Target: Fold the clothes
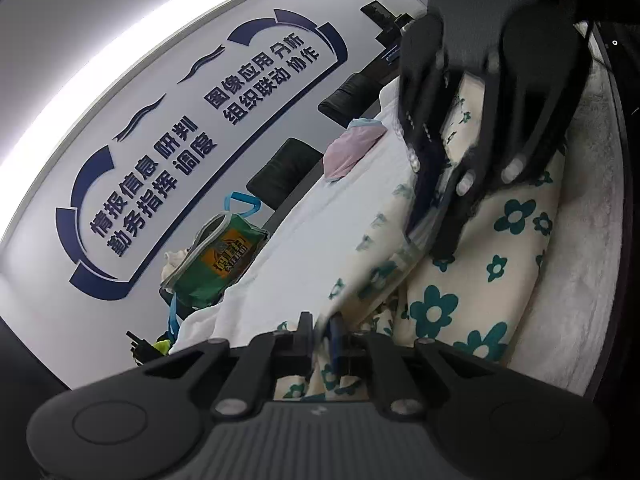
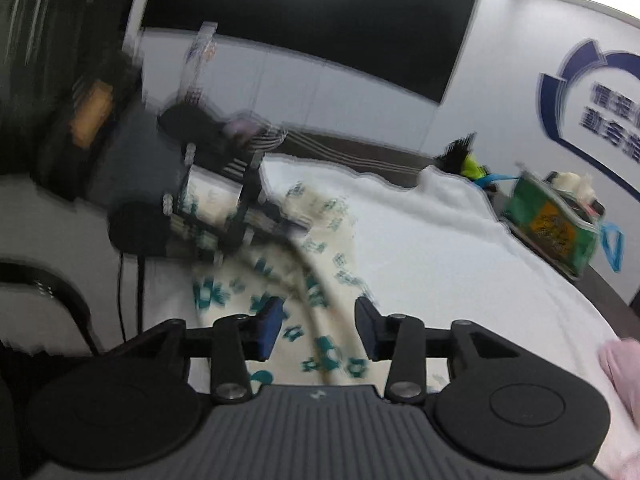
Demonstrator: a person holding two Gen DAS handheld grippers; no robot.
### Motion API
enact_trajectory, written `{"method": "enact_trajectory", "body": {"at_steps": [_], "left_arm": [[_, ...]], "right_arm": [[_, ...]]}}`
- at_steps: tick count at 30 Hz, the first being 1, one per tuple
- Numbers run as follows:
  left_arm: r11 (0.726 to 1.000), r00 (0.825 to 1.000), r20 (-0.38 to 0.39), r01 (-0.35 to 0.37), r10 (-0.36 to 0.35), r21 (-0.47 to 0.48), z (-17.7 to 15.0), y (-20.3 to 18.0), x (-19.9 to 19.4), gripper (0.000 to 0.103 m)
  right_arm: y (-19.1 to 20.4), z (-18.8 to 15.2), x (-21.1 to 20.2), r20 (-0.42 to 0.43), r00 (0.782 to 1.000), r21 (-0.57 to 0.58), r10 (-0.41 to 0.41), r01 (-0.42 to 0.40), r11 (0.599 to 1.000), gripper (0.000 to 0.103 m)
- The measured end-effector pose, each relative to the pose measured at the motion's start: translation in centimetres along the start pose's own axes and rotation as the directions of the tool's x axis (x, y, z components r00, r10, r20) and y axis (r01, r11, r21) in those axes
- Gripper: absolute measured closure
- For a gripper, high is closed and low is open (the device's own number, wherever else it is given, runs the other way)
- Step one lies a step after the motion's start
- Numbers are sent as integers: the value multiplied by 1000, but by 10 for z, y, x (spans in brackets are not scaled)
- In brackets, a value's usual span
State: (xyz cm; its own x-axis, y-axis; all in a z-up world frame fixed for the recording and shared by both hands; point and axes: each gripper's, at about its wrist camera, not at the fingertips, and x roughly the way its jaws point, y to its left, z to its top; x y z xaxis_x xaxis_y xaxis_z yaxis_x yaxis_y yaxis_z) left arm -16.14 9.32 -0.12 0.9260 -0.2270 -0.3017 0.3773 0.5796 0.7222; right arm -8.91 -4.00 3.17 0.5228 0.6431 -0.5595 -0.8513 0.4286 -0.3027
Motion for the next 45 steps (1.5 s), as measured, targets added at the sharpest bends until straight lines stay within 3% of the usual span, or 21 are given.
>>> {"method": "enact_trajectory", "body": {"at_steps": [1, 3, 9, 15, 18, 20, 24, 27, 31, 34, 36, 37, 39, 43, 45], "left_arm": [[1000, 1000, -1, 0, 0, 3, 0, 0, 0, 96], [1000, 1000, -6, -1, 1, 9, -2, 0, 1, 93], [1000, 1000, -27, 9, -9, -5, -13, 8, 3, 80], [1000, 998, -66, -6, 5, -21, -22, 19, -3, 79], [995, 992, -123, -31, 20, -95, -29, 28, -7, 81], [977, 991, -126, 10, -38, -212, -36, 42, -11, 80], [902, 991, -87, 51, -97, -428, -45, 76, -29, 79], [830, 995, -79, 14, -69, -557, -49, 105, -38, 76], [651, 985, -142, -47, -95, -758, -56, 138, -26, 74], [606, 987, -98, 1, -130, -795, -56, 133, -30, 69], [603, 990, -109, -32, -91, -797, -60, 123, -39, 60], [598, 992, -100, -32, -81, -801, -63, 119, -42, 58], [587, 992, -84, -14, -93, -810, -69, 114, -45, 57], [552, 991, -67, 10, -120, -834, -76, 114, -46, 57], [513, 990, -33, 41, -135, -858, -77, 119, -51, 57]], "right_arm": [[0, -2, 10, -20, 1000, 0, 5, -5, 1000, 95], [-2, -5, 18, -16, 1000, 13, 12, -12, 1000, 100], [-2, -12, 5, -9, 999, 13, 52, -52, 999, 102], [7, -17, 3, -22, 999, 18, 48, -48, 999, 102], [5, -20, 3, -29, 998, 20, 48, -48, 999, 102], [3, -19, 1, -30, 998, 28, 62, -61, 998, 102], [-9, -8, -14, 35, 993, 82, 110, -112, 990, 98], [-16, 9, -19, 103, 992, 140, 71, -85, 987, 86], [-12, 28, 12, 85, 996, 189, 33, -48, 981, 81], [0, 35, 44, 31, 999, 177, 44, -49, 983, 81], [8, 38, 52, 20, 999, 122, 44, -46, 991, 78], [12, 40, 55, 16, 999, 91, 43, -44, 995, 74], [17, 45, 54, 20, 999, 20, 31, -31, 999, 55], [7, 59, 62, -36, 997, -32, 69, -70, 997, 55], [-1, 63, 73, -94, 991, -26, 98, -101, 995, 55]]}}
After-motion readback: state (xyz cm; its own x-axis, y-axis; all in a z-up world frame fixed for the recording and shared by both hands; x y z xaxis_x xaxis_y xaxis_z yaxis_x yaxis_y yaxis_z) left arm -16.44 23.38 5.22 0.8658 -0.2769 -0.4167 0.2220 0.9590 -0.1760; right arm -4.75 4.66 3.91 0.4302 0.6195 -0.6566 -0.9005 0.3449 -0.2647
